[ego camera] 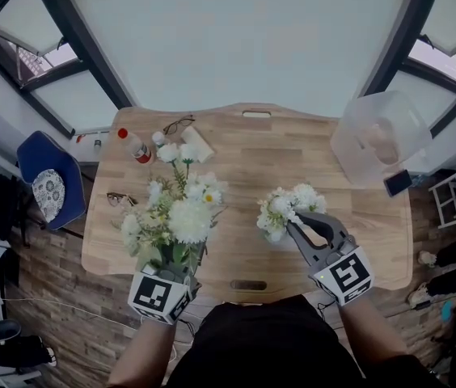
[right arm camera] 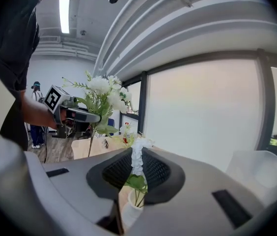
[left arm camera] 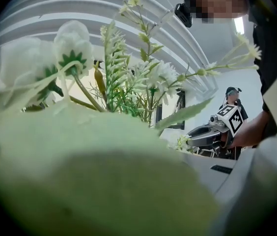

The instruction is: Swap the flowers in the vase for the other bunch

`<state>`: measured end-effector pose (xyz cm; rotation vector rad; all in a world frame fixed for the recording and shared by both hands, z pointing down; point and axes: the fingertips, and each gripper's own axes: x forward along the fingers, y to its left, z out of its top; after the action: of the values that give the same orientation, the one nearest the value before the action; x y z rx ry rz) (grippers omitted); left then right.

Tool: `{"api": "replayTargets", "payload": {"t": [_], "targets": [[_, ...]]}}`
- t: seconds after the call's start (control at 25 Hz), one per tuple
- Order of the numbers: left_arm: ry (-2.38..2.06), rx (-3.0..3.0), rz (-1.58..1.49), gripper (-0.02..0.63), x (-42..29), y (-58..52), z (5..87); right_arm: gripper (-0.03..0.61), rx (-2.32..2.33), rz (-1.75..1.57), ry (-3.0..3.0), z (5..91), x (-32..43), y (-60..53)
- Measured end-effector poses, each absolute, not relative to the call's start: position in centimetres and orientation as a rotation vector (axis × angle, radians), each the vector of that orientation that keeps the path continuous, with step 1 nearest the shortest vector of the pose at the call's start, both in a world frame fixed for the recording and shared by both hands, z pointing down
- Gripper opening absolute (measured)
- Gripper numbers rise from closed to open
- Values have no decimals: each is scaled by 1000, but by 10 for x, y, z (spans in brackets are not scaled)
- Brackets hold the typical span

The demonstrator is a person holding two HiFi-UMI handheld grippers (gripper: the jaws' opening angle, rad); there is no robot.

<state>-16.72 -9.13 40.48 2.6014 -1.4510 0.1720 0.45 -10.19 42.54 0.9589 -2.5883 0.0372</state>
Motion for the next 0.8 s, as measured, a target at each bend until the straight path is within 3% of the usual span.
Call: {"api": "replayTargets", "payload": {"t": [0.8], "targets": [[-1457,2681,83,64,-149,-100,363,75,1035,-133,-2692,330,26,-99]]}}
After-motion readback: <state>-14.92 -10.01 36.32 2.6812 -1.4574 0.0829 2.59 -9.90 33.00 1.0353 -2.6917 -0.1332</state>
